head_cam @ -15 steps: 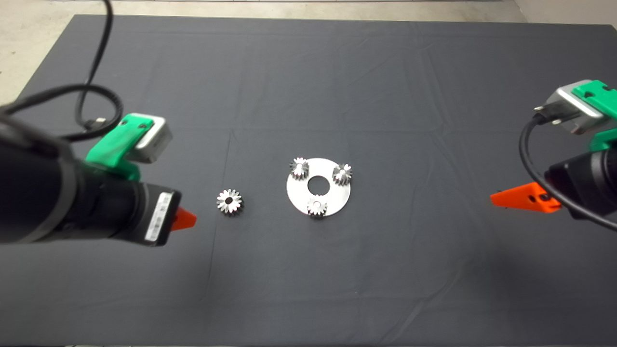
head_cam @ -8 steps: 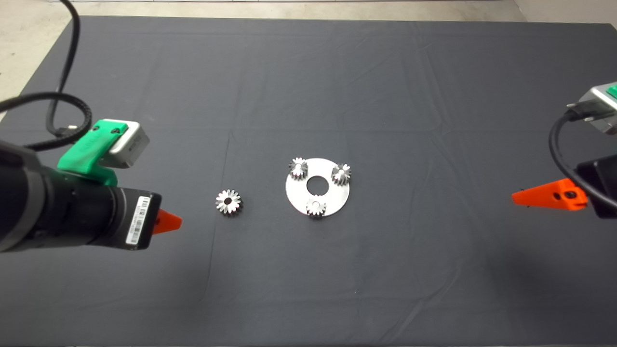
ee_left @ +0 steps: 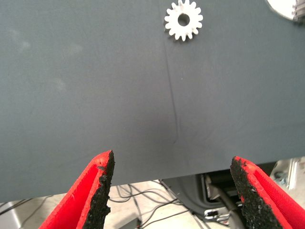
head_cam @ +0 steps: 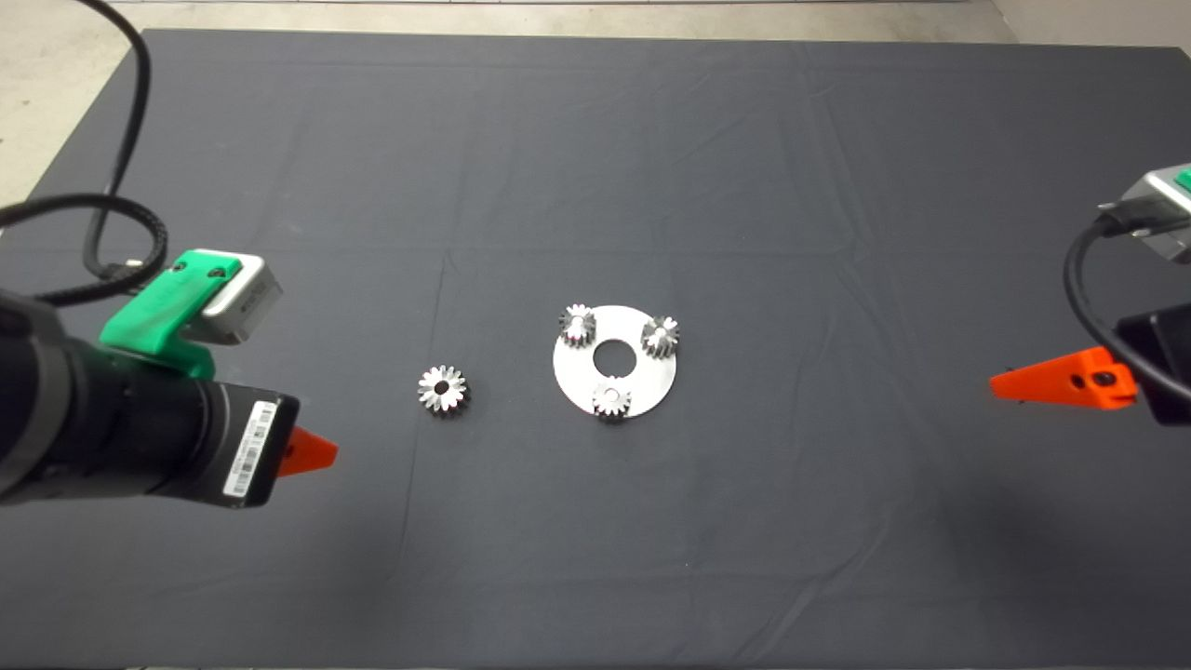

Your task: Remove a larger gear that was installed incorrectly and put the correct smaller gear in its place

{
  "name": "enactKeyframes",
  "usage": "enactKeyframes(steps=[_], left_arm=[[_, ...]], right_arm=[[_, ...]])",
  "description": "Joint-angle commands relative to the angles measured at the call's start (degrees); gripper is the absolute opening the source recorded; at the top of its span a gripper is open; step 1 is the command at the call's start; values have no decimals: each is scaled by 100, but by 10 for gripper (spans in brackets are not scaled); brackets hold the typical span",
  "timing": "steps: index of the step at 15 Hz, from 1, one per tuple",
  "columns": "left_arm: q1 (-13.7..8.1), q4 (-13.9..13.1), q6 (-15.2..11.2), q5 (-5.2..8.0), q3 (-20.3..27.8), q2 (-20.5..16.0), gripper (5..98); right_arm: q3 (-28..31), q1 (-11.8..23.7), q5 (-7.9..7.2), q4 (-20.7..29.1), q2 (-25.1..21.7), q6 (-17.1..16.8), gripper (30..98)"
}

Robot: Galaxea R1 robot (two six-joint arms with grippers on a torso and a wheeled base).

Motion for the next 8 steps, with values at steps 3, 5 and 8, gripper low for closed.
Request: enactKeyframes(steps=[3, 5, 8], left_arm=[[-113, -223, 174, 184, 1, 98, 597], [-113, -746, 183, 211, -149, 89, 597], [-113, -861, 191, 236, -192, 107, 597]], right_arm=[[27, -79, -423, 207, 37, 327, 969], [20, -209, -423, 251, 28, 345, 969], [10, -579, -432, 225, 412, 344, 969]])
